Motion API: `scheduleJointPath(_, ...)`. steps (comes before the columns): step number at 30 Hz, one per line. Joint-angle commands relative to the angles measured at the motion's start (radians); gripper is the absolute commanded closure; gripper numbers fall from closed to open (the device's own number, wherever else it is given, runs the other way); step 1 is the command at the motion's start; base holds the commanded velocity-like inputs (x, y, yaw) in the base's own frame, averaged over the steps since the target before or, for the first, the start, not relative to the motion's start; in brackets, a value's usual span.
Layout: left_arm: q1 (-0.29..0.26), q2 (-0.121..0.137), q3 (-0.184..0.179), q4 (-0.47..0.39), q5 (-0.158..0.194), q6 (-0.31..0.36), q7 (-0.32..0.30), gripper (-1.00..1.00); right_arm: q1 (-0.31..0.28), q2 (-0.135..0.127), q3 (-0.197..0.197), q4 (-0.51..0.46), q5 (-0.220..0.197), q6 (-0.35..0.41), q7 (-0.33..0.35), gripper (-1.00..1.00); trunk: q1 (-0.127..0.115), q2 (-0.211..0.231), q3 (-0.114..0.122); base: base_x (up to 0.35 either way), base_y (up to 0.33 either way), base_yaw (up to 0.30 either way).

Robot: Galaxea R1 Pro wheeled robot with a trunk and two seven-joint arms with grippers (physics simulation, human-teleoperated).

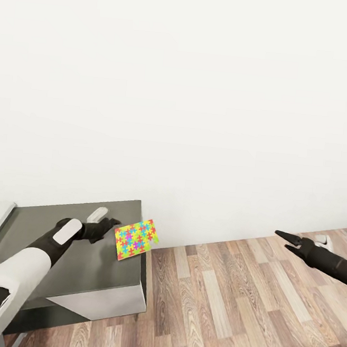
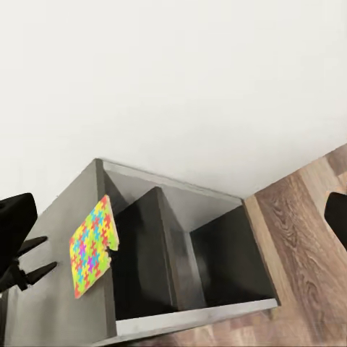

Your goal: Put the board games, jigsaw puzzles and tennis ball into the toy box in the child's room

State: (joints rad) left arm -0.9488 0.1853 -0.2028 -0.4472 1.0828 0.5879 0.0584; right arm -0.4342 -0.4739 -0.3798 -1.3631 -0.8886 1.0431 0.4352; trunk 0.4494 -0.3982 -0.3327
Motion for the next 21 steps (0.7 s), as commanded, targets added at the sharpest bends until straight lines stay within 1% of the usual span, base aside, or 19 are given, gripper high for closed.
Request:
scheduleJointPath(1, 0.022, 0.01, 0.002, -0.049, 0.01, 0.002, 0.007, -1.0, -0.03, 0.013, 0.022, 0.051, 0.01, 0.004, 0.011, -1.0, 0.001, -0.002, -0.002, 0.0, 0.0, 0.0)
scheduleJointPath(4, 0.092, 0.037, 0.022, -0.214, 0.008, 0.005, 0.014, -1.0, -0.116, 0.054, 0.087, 0.216, 0.01, 0.004, 0.015, -1.0, 0.001, -0.002, -0.002, 0.0, 0.0, 0.0)
scheduleJointPath(5, 0.092, 0.037, 0.022, -0.214, 0.008, 0.005, 0.014, -1.0, -0.116, 0.054, 0.087, 0.216, 0.01, 0.004, 0.015, -1.0, 0.001, -0.002, -0.002, 0.0, 0.0, 0.0)
scheduleJointPath(7, 0.135, 0.053, 0.04, -0.323, 0.008, 0.007, 0.028, -1.0, -0.163, 0.072, 0.125, 0.313, 0.012, 0.004, 0.016, -1.0, 0.001, -0.002, -0.002, 0.0, 0.0, 0.0)
scheduleJointPath(9, 0.175, 0.064, 0.063, -0.426, 0.008, 0.008, 0.05, -1.0, -0.204, 0.087, 0.159, 0.389, 0.014, 0.004, 0.017, -1.0, 0.001, -0.002, -0.002, 0.0, 0.0, 0.0)
scheduleJointPath(10, 0.175, 0.064, 0.063, -0.426, 0.008, 0.008, 0.05, -1.0, -0.204, 0.087, 0.159, 0.389, 0.014, 0.004, 0.017, -1.0, 0.001, -0.002, -0.002, 0.0, 0.0, 0.0)
scheduleJointPath(13, 0.234, 0.073, 0.093, -0.577, 0.008, 0.01, 0.093, -1.0, -0.25, 0.115, 0.209, 0.471, 0.018, 0.004, 0.017, -1.0, 0.001, -0.002, -0.002, 0.0, 0.0, 0.0)
scheduleJointPath(14, 0.234, 0.073, 0.093, -0.577, 0.008, 0.01, 0.093, -1.0, -0.25, 0.115, 0.209, 0.471, 0.018, 0.004, 0.017, -1.0, 0.001, -0.002, -0.002, 0.0, 0.0, 0.0)
scheduleJointPath(18, 0.293, 0.078, 0.113, -0.773, 0.011, 0.022, 0.152, -1.0, -0.28, 0.165, 0.268, 0.543, 0.029, 0.0, 0.014, -1.0, 0.001, -0.002, -0.002, 0.0, 0.0, 0.0)
scheduleJointPath(19, 0.293, 0.078, 0.113, -0.773, 0.011, 0.022, 0.152, -1.0, -0.28, 0.165, 0.268, 0.543, 0.029, 0.0, 0.014, -1.0, 0.001, -0.002, -0.002, 0.0, 0.0, 0.0)
scheduleJointPath(21, 0.317, 0.075, 0.118, -0.865, 0.017, 0.047, 0.171, -1.0, -0.287, 0.192, 0.288, 0.567, 0.036, -0.058, 0.012, -1.0, 0.001, -0.002, -0.002, 0.0, 0.0, 0.0)
